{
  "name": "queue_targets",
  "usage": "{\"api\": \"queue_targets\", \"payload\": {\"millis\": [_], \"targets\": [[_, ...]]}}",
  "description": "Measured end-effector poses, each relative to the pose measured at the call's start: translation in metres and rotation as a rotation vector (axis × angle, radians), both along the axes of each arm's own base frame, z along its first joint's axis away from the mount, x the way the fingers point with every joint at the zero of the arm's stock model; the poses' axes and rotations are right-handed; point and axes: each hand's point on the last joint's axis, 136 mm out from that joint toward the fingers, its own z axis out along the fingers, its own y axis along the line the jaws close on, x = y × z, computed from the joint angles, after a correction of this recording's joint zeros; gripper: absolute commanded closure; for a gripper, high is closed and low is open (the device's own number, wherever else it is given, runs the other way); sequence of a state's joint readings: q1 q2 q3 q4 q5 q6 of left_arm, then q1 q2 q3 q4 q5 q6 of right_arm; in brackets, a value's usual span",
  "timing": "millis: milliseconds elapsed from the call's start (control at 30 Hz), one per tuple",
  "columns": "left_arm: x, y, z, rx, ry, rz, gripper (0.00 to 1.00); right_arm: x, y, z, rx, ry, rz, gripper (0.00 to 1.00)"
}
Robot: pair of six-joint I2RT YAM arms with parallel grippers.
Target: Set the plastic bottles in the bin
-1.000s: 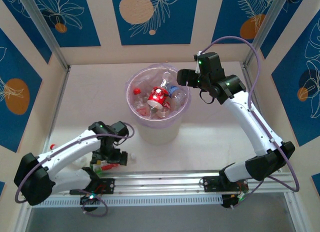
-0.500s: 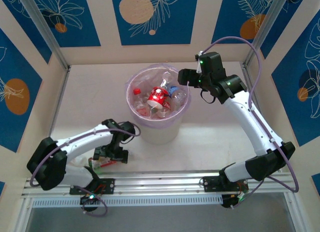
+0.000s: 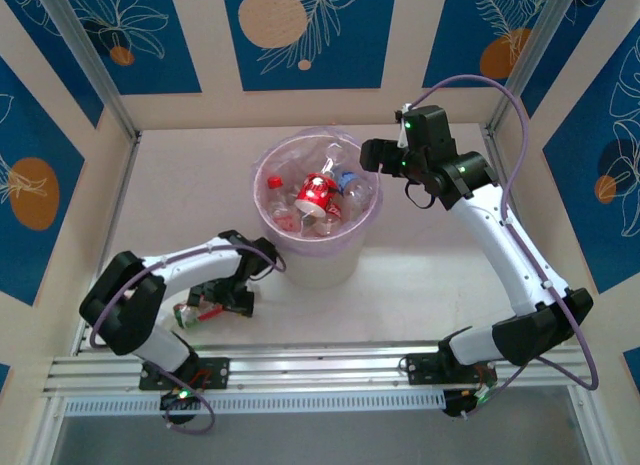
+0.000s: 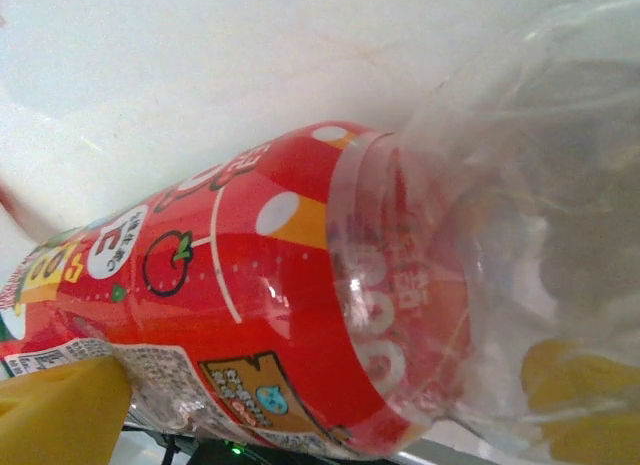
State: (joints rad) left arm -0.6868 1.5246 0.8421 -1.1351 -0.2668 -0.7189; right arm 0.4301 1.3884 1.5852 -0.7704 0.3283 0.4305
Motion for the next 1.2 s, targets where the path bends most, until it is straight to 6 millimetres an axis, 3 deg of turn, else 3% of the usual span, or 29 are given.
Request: {"api": "queue_targets", "payload": {"millis": [267, 400, 633, 767, 1000, 1200], "targets": [[0.045, 0.007, 0.008, -0.164, -0.177, 0.143, 0.00, -0.001, 0.001, -0.002, 0.002, 0.006, 0.005, 0.15], [0.086, -0.018, 0.008, -0.375, -0.299, 0.185, 0.00, -0.001, 0.001, -0.002, 0.003, 0.006, 0.006, 0.14], [0.127, -0.016, 0.011, -0.506, -0.353, 0.255, 0.00, -0.001, 0.001, -0.002, 0.002, 0.006, 0.005, 0.14], [0.127, -0.030, 0.007, -0.585, -0.337, 0.267, 0.00, -0.001, 0.001, -0.002, 0.001, 0.008, 0.005, 0.14], [0.098, -0.036, -0.009, -0.648, -0.296, 0.355, 0.00, 0.000, 0.003, -0.004, -0.001, 0.013, 0.009, 0.14], [0.088, -0.050, -0.009, -0.713, -0.307, 0.417, 0.00, 0.001, 0.010, -0.011, -0.010, 0.032, 0.023, 0.14]]}}
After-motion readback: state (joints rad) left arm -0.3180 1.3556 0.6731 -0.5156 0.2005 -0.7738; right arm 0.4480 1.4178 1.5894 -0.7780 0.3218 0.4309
